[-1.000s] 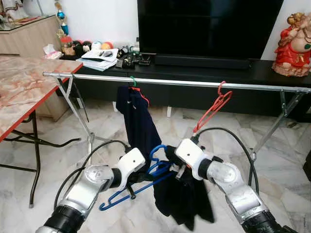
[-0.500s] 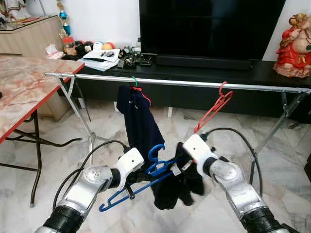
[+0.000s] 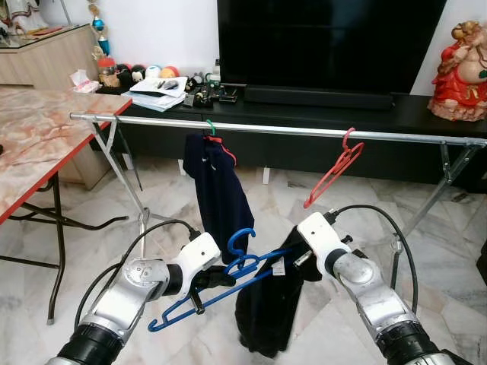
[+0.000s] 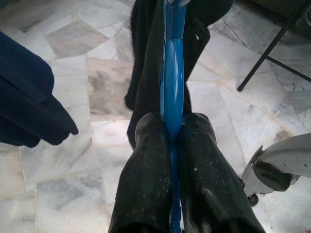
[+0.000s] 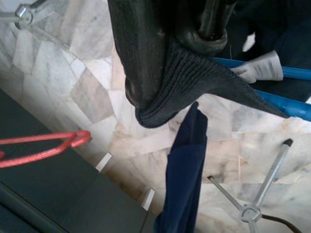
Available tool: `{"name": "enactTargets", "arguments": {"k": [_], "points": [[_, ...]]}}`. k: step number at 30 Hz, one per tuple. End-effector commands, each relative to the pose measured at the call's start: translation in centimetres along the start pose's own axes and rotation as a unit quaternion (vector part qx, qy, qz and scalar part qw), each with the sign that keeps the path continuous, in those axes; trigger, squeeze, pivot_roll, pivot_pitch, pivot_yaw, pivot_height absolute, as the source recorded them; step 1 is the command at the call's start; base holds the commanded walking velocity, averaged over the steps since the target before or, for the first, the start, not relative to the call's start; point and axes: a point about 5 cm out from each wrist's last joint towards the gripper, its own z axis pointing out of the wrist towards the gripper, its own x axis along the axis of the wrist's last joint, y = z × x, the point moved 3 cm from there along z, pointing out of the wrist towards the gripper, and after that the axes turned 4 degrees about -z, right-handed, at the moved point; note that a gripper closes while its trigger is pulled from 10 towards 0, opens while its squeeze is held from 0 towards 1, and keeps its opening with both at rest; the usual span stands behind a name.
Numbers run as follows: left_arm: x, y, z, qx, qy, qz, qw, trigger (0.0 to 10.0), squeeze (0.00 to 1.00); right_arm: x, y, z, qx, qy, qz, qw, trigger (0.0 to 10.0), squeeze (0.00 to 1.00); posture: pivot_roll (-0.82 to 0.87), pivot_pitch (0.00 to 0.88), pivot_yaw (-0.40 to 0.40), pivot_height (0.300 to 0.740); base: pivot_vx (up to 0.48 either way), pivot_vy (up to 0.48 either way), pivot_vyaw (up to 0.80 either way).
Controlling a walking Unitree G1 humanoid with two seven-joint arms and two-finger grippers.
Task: Hang hanger
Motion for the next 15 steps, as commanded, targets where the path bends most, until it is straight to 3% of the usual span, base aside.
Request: {"name": "enactTargets", "arguments": {"k": [1, 11, 13, 15], "points": [[0.2, -0.3, -0.5, 0.005, 0.001, 0.006, 1.000, 10.0, 0.00, 1.2, 1.1, 0.0, -0.020, 0.017, -0.002, 1.000, 10.0, 0.00, 0.11, 0.001, 0.015, 0.740, 0.000, 0.000, 0.00], [0.4, 0.1, 0.1, 0.003, 0.005, 0.006, 1.000, 10.0, 0.00, 2.7, 0.1, 0.1, 0.011, 0.047, 0.011, 0.999, 10.0, 0.00, 0.11, 0.002, 0.014, 0.740, 0.000, 0.000, 0.00], [0.7, 0.1, 0.4, 0.008, 0.011, 0.008, 1.000, 10.0, 0.00, 3.6, -0.4, 0.0, 0.025, 0.063, 0.027, 0.997, 10.0, 0.00, 0.11, 0.002, 0.013, 0.740, 0.000, 0.000, 0.00], [0.9, 0.0, 0.8, 0.013, 0.015, 0.010, 1.000, 10.0, 0.00, 5.2, -0.8, -0.3, 0.040, 0.092, 0.082, 0.992, 10.0, 0.00, 0.11, 0.002, 0.011, 0.740, 0.000, 0.000, 0.00]]}}
